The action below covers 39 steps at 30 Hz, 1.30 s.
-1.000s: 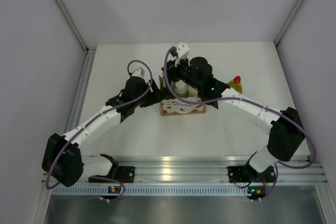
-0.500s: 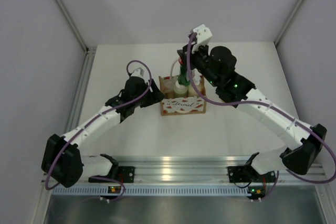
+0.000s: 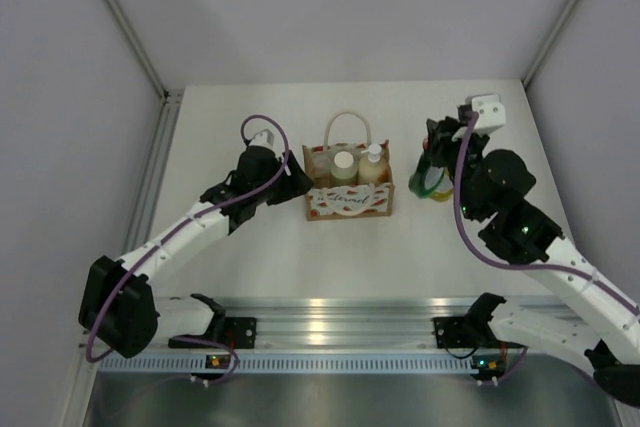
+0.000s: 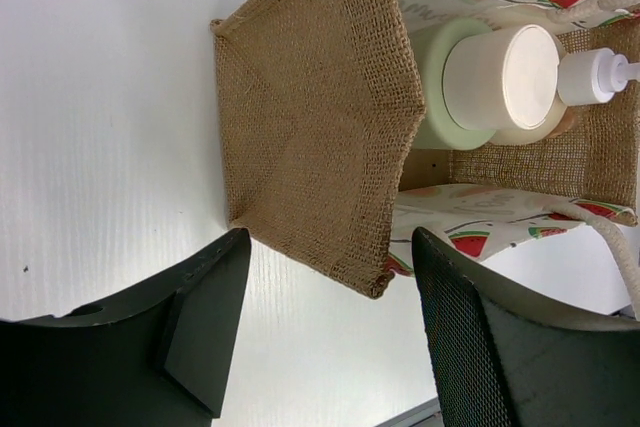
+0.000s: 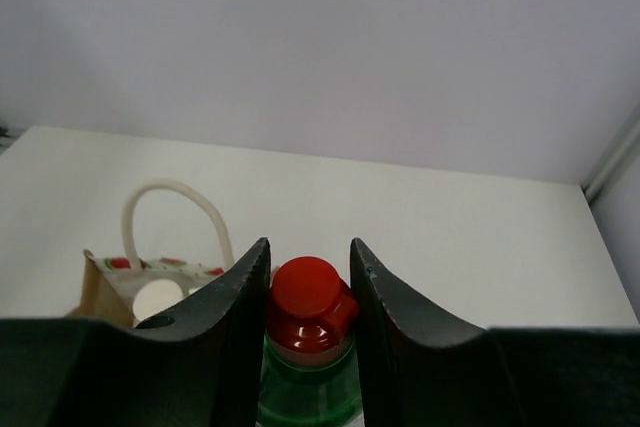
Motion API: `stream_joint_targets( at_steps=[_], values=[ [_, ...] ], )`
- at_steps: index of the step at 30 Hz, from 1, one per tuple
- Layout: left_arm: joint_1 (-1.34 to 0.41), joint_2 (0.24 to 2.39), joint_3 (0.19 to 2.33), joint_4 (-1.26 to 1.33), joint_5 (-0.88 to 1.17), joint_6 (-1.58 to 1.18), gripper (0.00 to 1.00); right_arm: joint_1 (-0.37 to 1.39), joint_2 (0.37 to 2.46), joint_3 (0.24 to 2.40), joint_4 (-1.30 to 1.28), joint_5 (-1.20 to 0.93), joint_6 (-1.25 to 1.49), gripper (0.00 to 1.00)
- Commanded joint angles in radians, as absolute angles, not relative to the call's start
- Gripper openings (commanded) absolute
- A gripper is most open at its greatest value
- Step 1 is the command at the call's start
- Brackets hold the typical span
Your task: Take the personal care products out of the canvas bag
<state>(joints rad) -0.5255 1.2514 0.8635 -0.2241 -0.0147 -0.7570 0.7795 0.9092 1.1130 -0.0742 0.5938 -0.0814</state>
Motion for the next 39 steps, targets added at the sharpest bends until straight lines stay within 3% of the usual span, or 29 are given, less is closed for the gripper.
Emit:
stream_joint_targets(
  at_steps=[1, 13, 25, 28, 30, 31, 32, 33, 35, 39],
  values=[
    [-0.529, 1.223, 0.877, -0.176, 0.024, -0.749, 0.7, 0.767, 0.798, 0.982, 0.023, 0.692, -0.037, 0.0],
    [-0.528, 1.212, 0.873, -0.178, 0.041, -0.733, 0.7, 0.75, 0.623, 0.522, 0.282, 0.722, -0.018, 0.0],
    [-0.528, 1.21, 0.865, -0.176, 0.057, -0.732, 0.7, 0.73, 0.569, 0.368, 0.295, 0.772, 0.16, 0.02],
    [-0.529, 1.215, 0.867, -0.176, 0.064, -0.73, 0.7, 0.726, 0.548, 0.361, 0.276, 0.775, 0.172, 0.16],
    [-0.529, 1.219, 0.87, -0.176, 0.064, -0.727, 0.7, 0.729, 0.538, 0.359, 0.259, 0.77, 0.176, 0.34],
    [-0.528, 1.22, 0.873, -0.176, 0.064, -0.726, 0.7, 0.727, 0.532, 0.359, 0.253, 0.769, 0.178, 0.44],
    [-0.529, 1.221, 0.873, -0.178, 0.066, -0.724, 0.7, 0.727, 0.532, 0.362, 0.246, 0.769, 0.179, 0.66],
    [-0.529, 1.221, 0.874, -0.178, 0.067, -0.724, 0.7, 0.727, 0.532, 0.367, 0.236, 0.761, 0.178, 0.74],
    [-0.529, 1.223, 0.879, -0.176, 0.069, -0.719, 0.7, 0.727, 0.535, 0.406, 0.193, 0.752, 0.166, 0.8],
    [-0.529, 1.226, 0.881, -0.178, 0.067, -0.716, 0.7, 0.727, 0.575, 0.524, 0.141, 0.686, 0.118, 0.76]
  ],
)
